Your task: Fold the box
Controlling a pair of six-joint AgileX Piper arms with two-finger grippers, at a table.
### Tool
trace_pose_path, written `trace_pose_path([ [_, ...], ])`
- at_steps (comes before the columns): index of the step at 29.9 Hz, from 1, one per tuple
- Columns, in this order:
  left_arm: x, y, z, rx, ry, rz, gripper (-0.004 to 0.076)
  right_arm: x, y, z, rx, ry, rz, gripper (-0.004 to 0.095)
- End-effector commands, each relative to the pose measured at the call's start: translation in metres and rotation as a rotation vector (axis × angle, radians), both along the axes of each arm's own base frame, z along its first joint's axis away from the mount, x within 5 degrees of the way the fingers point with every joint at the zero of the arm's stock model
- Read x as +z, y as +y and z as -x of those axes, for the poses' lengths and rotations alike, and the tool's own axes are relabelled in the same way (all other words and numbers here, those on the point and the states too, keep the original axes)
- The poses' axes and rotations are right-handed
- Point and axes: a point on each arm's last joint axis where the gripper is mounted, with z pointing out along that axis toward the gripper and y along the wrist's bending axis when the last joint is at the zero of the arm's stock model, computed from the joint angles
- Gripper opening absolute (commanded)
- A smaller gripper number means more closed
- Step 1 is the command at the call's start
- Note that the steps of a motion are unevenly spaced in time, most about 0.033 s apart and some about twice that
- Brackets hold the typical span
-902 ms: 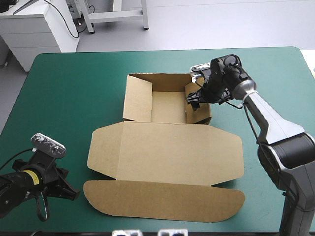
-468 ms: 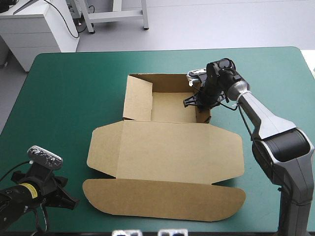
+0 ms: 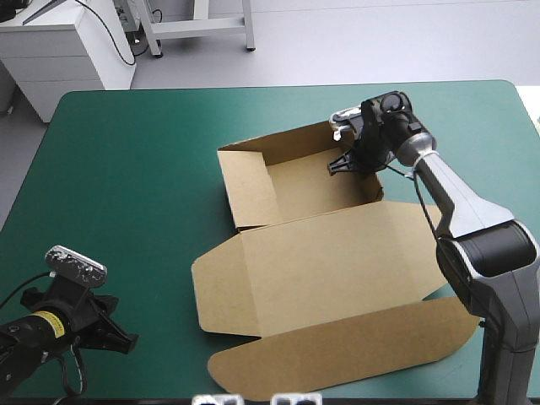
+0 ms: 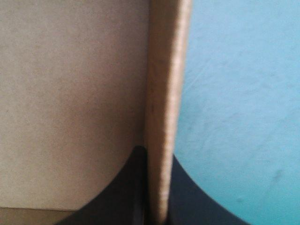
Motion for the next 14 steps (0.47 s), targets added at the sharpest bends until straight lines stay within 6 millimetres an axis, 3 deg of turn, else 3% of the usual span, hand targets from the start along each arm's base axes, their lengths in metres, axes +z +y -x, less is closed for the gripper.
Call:
trace_pose_path([
  [1, 0.010, -0.002, -0.004, 0.000, -0.077, 0.034, -0.0008, 0.066, -0.049, -0.001, -0.081, -0.213, 0.037, -0.0020],
  [6, 0.010, -0.002, -0.005, 0.000, -0.079, 0.035, -0.0008, 0.092, -0.122, -0.008, -0.247, -0.299, 0.064, -0.0020],
  [9, 0.010, -0.002, -0.005, 0.000, -0.079, 0.035, -0.0008, 0.095, -0.169, -0.006, -0.355, -0.314, 0.079, -0.0020],
  [14, 0.011, -0.002, -0.005, 0.000, -0.081, 0.034, -0.0008, 0.091, -0.232, 0.002, -0.497, -0.308, 0.099, -0.0020],
])
